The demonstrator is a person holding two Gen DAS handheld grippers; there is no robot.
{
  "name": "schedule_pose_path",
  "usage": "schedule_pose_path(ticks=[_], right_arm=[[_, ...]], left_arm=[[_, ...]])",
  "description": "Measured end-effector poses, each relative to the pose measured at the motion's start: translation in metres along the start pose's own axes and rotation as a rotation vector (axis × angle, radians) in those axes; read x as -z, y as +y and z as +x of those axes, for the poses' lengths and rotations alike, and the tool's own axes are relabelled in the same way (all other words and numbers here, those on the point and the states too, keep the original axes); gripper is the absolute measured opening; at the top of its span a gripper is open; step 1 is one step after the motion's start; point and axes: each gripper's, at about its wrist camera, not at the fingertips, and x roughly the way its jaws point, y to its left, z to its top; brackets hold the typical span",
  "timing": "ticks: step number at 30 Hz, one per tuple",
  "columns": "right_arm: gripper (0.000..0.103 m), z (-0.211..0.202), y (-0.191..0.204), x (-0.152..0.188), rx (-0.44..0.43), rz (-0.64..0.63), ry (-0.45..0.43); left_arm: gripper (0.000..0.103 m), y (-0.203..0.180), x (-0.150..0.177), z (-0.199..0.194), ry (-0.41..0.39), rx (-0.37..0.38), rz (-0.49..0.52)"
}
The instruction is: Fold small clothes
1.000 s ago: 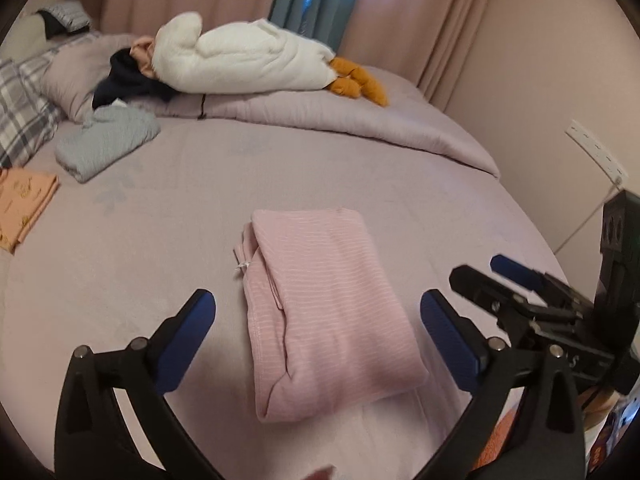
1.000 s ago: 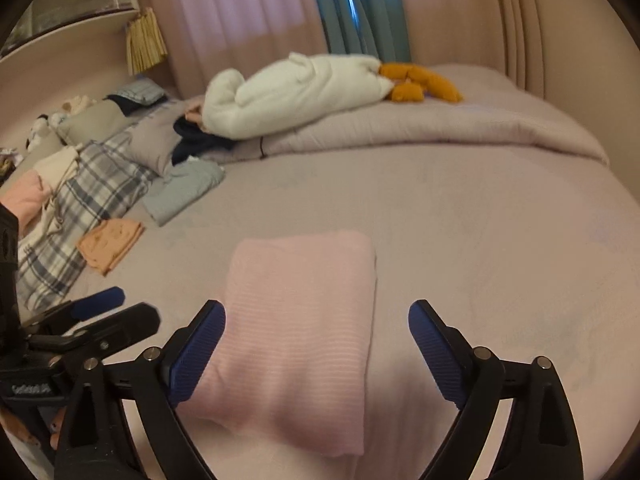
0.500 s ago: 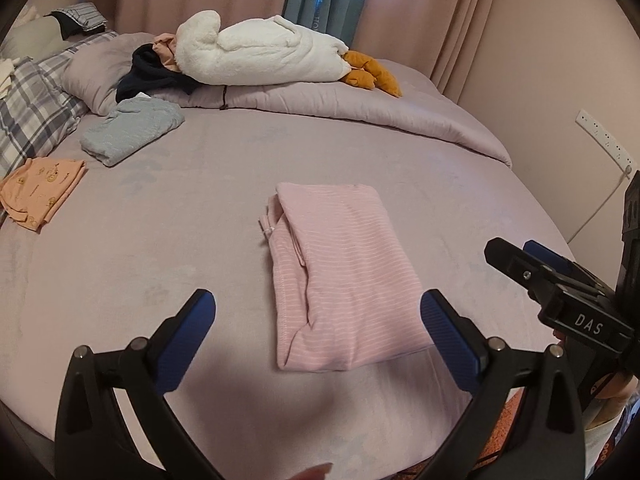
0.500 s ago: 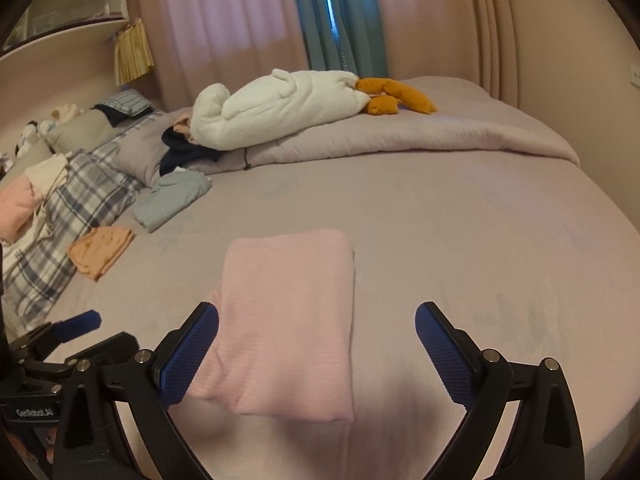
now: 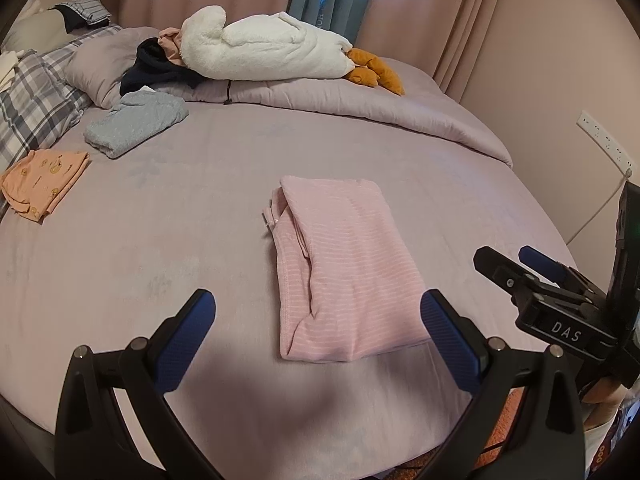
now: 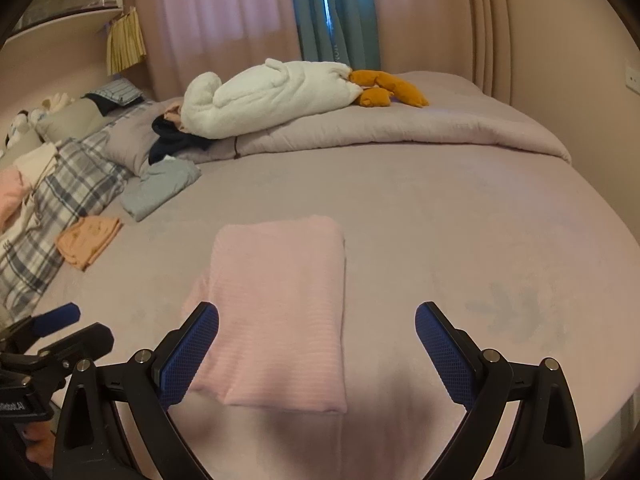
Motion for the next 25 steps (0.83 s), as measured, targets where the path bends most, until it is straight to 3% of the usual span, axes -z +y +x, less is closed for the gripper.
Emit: schedule_pose_path(ticks=[25], right_arm=[[0.098,0.002,-0.0021,0.0025,0.015,-0.003,0.012]], left_arm=[[0.103,-0.001,0.0017,-0.0081,-0.013,-0.01,0.007]])
